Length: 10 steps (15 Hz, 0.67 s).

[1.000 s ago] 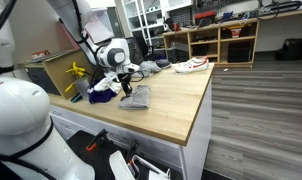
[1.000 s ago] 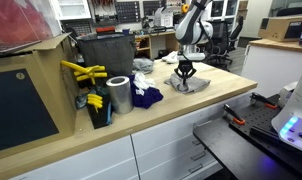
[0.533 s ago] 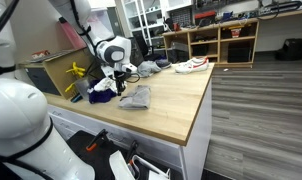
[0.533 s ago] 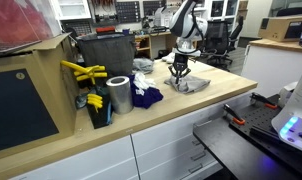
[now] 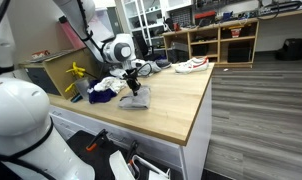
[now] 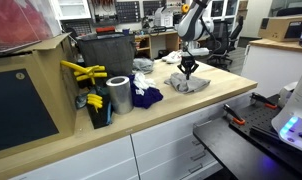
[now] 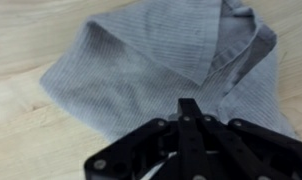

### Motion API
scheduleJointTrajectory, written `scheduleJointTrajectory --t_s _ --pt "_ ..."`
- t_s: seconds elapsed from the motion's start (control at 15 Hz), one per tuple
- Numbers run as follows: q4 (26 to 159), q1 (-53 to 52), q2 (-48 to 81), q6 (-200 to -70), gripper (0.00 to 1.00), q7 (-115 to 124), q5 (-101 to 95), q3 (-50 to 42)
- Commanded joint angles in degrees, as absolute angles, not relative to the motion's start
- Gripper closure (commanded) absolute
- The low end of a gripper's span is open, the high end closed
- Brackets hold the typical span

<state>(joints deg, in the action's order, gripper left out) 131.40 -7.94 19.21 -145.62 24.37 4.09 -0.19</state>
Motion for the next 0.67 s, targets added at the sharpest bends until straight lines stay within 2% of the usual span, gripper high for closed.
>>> scheduleJointTrajectory --t_s 0.0,0.27,0.6 --pt "134.56 -10.12 17.98 -148.98 1.0 27.07 -2.33 -2.54" --pt "135.76 -8.0 18.03 -146.73 1.0 23.24 3.99 1.29" --pt "134.3 -2.9 17.98 -137.32 1.0 11.76 23.8 9.56"
